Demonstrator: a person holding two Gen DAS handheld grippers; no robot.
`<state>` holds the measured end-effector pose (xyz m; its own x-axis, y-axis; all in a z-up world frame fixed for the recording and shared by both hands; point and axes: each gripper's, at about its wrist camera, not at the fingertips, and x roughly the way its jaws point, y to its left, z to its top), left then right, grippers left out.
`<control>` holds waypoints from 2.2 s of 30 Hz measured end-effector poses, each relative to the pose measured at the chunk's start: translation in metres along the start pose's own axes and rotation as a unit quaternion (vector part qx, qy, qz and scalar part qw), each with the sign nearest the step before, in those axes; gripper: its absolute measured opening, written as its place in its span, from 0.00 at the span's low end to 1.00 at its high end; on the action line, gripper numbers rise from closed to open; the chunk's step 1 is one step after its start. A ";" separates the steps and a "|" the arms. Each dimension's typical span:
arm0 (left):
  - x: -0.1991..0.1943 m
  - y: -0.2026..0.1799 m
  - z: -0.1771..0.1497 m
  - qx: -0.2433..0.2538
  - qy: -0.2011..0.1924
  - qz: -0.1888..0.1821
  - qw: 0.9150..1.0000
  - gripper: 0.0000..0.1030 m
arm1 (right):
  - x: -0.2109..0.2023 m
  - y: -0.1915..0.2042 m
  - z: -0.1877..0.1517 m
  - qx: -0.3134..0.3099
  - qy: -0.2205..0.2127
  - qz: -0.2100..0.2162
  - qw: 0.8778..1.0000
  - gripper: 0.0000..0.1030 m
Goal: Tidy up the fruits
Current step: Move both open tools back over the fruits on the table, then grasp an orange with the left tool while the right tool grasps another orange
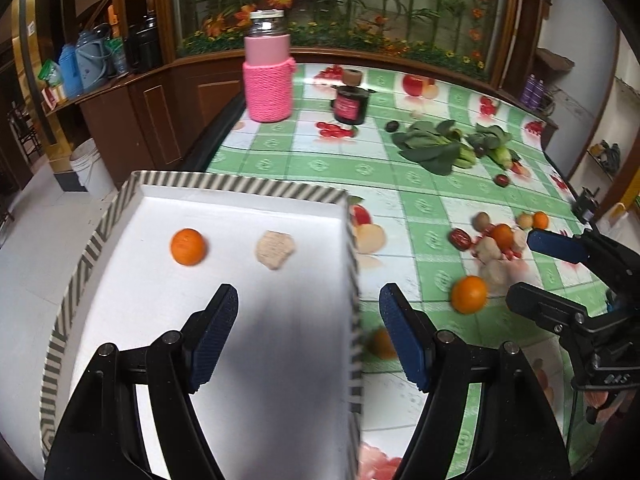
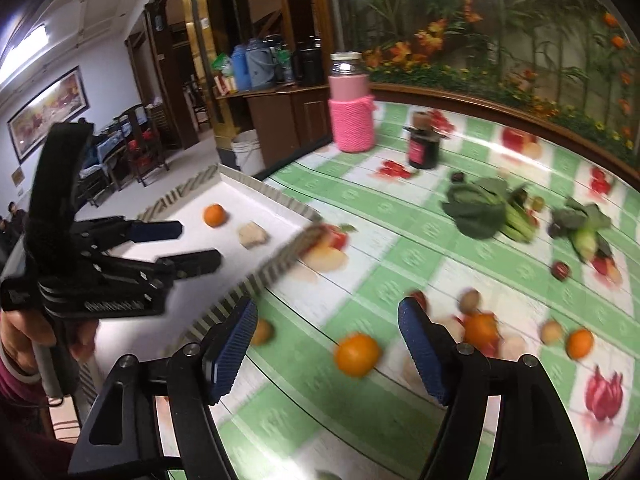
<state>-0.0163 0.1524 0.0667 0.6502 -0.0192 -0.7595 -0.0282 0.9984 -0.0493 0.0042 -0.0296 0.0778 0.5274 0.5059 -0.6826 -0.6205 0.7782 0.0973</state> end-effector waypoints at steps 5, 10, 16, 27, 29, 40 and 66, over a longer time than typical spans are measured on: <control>0.000 -0.020 -0.011 0.020 0.010 -0.015 1.000 0.71 | -0.013 -0.021 -0.028 0.015 0.011 -0.025 1.000 0.73; 0.002 -0.044 -0.020 0.045 0.024 -0.027 0.998 0.71 | -0.021 -0.045 -0.053 0.036 0.022 -0.044 0.998 0.73; 0.006 -0.072 -0.019 0.070 0.026 -0.043 0.996 0.71 | -0.034 -0.082 -0.077 0.070 0.032 -0.075 0.994 0.73; 0.036 -0.119 -0.014 0.112 0.054 -0.057 0.991 0.71 | -0.052 -0.129 -0.083 0.097 0.032 -0.111 0.989 0.73; 0.041 -0.122 -0.013 0.114 0.057 -0.055 0.990 0.71 | -0.056 -0.141 -0.085 0.101 0.033 -0.123 0.987 0.73; 0.059 -0.130 -0.007 0.118 0.069 -0.049 0.989 0.71 | -0.050 -0.186 -0.069 0.107 0.032 -0.150 0.982 0.73; 0.068 -0.134 -0.011 0.139 0.074 -0.079 0.984 0.27 | -0.039 -0.182 -0.070 0.102 0.031 -0.117 0.987 0.32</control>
<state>0.0234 0.0165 0.0148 0.5108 -0.1621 -0.8443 0.2859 0.9582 -0.0110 0.0559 -0.2172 0.0365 0.6013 0.2845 -0.7466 -0.3522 0.9331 0.0719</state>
